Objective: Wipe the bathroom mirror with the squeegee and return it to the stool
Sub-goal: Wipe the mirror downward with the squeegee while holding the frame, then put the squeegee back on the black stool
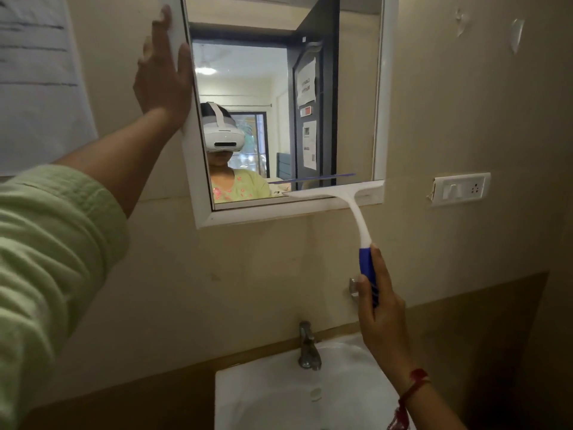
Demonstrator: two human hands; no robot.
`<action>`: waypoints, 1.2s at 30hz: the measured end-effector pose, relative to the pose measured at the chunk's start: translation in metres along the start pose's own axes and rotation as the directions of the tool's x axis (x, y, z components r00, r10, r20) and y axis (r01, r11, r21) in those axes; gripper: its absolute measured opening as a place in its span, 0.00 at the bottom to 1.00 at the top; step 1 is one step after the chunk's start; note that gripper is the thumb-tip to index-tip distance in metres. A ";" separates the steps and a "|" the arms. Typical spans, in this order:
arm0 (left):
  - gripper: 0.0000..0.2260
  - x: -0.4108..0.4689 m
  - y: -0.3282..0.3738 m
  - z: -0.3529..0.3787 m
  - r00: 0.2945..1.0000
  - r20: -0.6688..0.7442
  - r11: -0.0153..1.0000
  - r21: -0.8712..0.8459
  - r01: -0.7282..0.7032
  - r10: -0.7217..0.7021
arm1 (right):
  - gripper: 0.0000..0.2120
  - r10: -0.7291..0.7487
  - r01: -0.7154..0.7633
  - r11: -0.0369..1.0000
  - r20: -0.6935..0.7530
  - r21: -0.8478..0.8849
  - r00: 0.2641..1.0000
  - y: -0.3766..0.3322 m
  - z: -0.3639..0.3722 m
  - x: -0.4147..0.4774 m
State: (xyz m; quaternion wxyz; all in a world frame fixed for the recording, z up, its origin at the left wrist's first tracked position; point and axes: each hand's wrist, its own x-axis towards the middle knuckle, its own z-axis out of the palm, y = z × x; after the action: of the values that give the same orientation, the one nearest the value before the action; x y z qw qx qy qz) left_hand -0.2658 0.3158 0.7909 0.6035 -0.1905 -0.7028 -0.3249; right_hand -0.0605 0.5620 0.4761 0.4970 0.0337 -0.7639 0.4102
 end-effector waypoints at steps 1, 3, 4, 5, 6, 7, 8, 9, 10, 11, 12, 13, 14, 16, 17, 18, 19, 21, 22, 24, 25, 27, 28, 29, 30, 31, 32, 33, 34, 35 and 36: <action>0.23 -0.001 0.002 -0.002 1.000 0.014 1.000 -0.005 0.003 -0.003 | 0.25 -0.008 0.008 1.000 0.012 -0.005 1.000 -0.002 -0.002 -0.006; 0.24 -0.006 0.006 -0.007 1.000 0.017 0.999 -0.024 0.024 -0.023 | 0.25 0.004 -0.004 1.000 0.055 0.001 0.998 -0.006 -0.004 -0.017; 0.25 -0.012 0.009 -0.010 0.999 0.011 0.998 -0.047 0.031 -0.031 | 0.25 0.018 -0.019 1.000 0.079 0.020 0.997 -0.007 -0.004 -0.021; 0.25 -0.020 0.011 -0.014 0.999 0.006 0.996 -0.080 0.035 -0.035 | 0.26 0.030 -0.035 0.998 0.101 0.045 0.994 -0.009 -0.004 -0.025; 0.26 -0.031 0.012 -0.018 0.999 0.007 0.993 -0.113 0.038 -0.038 | 0.25 0.038 -0.047 0.996 0.119 0.073 0.992 -0.011 -0.004 -0.028; 0.26 -0.044 0.012 -0.023 0.999 0.016 0.989 -0.143 0.045 -0.043 | 0.24 0.043 -0.057 0.993 0.134 0.099 0.990 -0.012 -0.004 -0.032; 0.26 -0.060 0.012 -0.029 0.998 0.028 0.984 -0.169 0.060 -0.056 | 0.22 0.052 -0.070 0.990 0.149 0.124 0.988 -0.014 -0.004 -0.035; 0.26 -0.077 0.011 -0.036 0.996 0.043 0.977 -0.195 0.085 -0.078 | 0.21 0.062 -0.086 0.986 0.163 0.144 0.985 -0.016 -0.004 -0.037; 0.26 -0.096 0.010 -0.044 0.992 0.060 0.970 -0.214 0.120 -0.109 | 0.20 0.073 -0.102 0.982 0.180 0.161 0.981 -0.019 -0.004 -0.039; 0.26 -0.116 0.008 -0.052 0.986 0.084 0.961 -0.226 0.159 -0.143 | 0.19 0.085 -0.121 0.976 0.196 0.183 0.977 -0.022 -0.004 -0.041; 0.26 -0.136 0.007 -0.061 0.976 0.122 0.951 -0.233 0.205 -0.181 | 0.19 0.094 -0.138 0.968 0.210 0.209 0.973 -0.025 -0.004 -0.043; 0.25 -0.159 0.005 -0.071 0.959 0.168 0.937 -0.229 0.263 -0.228 | 0.20 0.102 -0.158 0.959 0.230 0.237 0.968 -0.027 -0.003 -0.046; 0.25 -0.181 0.004 -0.081 0.936 0.214 0.919 -0.223 0.326 -0.280 | 0.20 0.114 -0.182 0.947 0.253 0.266 0.961 -0.030 -0.003 -0.049; 0.24 -0.225 -0.002 -0.106 0.879 0.280 0.873 -0.198 0.446 -0.385 | 0.19 0.145 -0.251 0.913 0.319 0.321 0.937 -0.034 -0.003 -0.055; 0.23 -0.247 -0.004 -0.118 0.849 0.296 0.846 -0.183 0.501 -0.439 | 0.18 0.170 -0.293 0.896 0.353 0.334 0.920 -0.034 -0.004 -0.057; 0.22 -0.269 -0.007 -0.132 0.816 0.296 0.816 -0.161 0.555 -0.497 | 0.19 0.191 -0.338 0.880 0.402 0.334 0.895 -0.035 -0.004 -0.060; 0.21 -0.291 -0.009 -0.144 0.783 0.289 0.785 -0.141 0.604 -0.550 | 0.19 0.212 -0.383 0.866 0.457 0.322 0.864 -0.034 -0.004 -0.063; 0.21 -0.335 -0.014 -0.170 0.707 0.265 0.710 -0.101 0.697 -0.656 | 0.22 0.254 -0.475 0.835 0.571 0.278 0.780 -0.034 -0.002 -0.071; 0.20 -0.356 -0.015 -0.180 0.664 0.257 0.667 -0.089 0.740 -0.702 | 0.21 0.273 -0.514 0.817 0.608 0.263 0.746 -0.034 -0.001 -0.075; 0.20 -0.399 -0.017 -0.207 0.559 0.215 0.563 -0.049 0.825 -0.801 | 0.13 0.278 -0.560 0.798 0.688 0.224 0.671 -0.034 0.005 -0.086; 0.19 -0.419 -0.017 -0.221 0.508 0.194 0.514 -0.020 0.857 -0.839 | 0.10 0.266 -0.566 0.802 0.732 0.193 0.628 -0.035 0.008 -0.092; 0.17 -0.453 -0.013 -0.251 0.426 0.174 0.441 0.056 0.896 -0.888 | 0.07 0.238 -0.562 0.816 0.810 0.132 0.536 -0.033 0.017 -0.107; 0.16 -0.469 -0.011 -0.267 0.391 0.156 0.408 0.092 0.908 -0.907 | 0.07 0.226 -0.559 0.824 0.845 0.099 0.484 -0.034 0.023 -0.115; 0.15 -0.481 -0.008 -0.281 0.361 0.133 0.376 0.118 0.919 -0.923 | 0.07 0.215 -0.552 0.831 0.876 0.069 0.432 -0.034 0.030 -0.124; 0.14 -0.492 -0.005 -0.294 0.337 0.104 0.349 0.140 0.927 -0.936 | 0.07 0.203 -0.544 0.838 0.901 0.042 0.383 -0.036 0.038 -0.132; 0.13 -0.502 -0.002 -0.307 0.319 0.076 0.327 0.162 0.931 -0.945 | 0.07 0.193 -0.538 0.843 0.922 0.019 0.335 -0.038 0.047 -0.142; 0.12 -0.511 0.002 -0.317 0.304 0.057 0.310 0.181 0.933 -0.951 | 0.07 0.187 -0.531 0.847 0.938 -0.003 0.292 -0.041 0.055 -0.150; 0.13 -0.521 0.006 -0.328 0.286 0.041 0.288 0.202 0.936 -0.957 | 0.07 0.179 -0.526 0.850 0.952 -0.023 0.248 -0.043 0.065 -0.160; 0.13 -0.532 0.008 -0.338 0.265 0.026 0.264 0.222 0.939 -0.964 | 0.07 0.172 -0.519 0.854 0.964 -0.043 0.204 -0.044 0.075 -0.171; 0.13 -0.543 0.011 -0.347 0.241 0.008 0.235 0.237 0.943 -0.971 | 0.08 0.170 -0.502 0.862 0.972 -0.065 0.165 -0.045 0.086 -0.182; 0.13 -0.554 0.013 -0.355 0.211 -0.012 0.202 0.249 0.947 -0.977 | 0.09 0.175 -0.485 0.870 0.976 -0.092 0.129 -0.045 0.097 -0.193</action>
State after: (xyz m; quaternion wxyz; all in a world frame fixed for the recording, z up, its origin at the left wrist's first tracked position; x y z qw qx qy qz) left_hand 0.1103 0.1497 0.2764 0.2300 0.3283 -0.7390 -0.5415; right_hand -0.0133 0.3994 0.3343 -0.2019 0.1716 -0.8313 0.4887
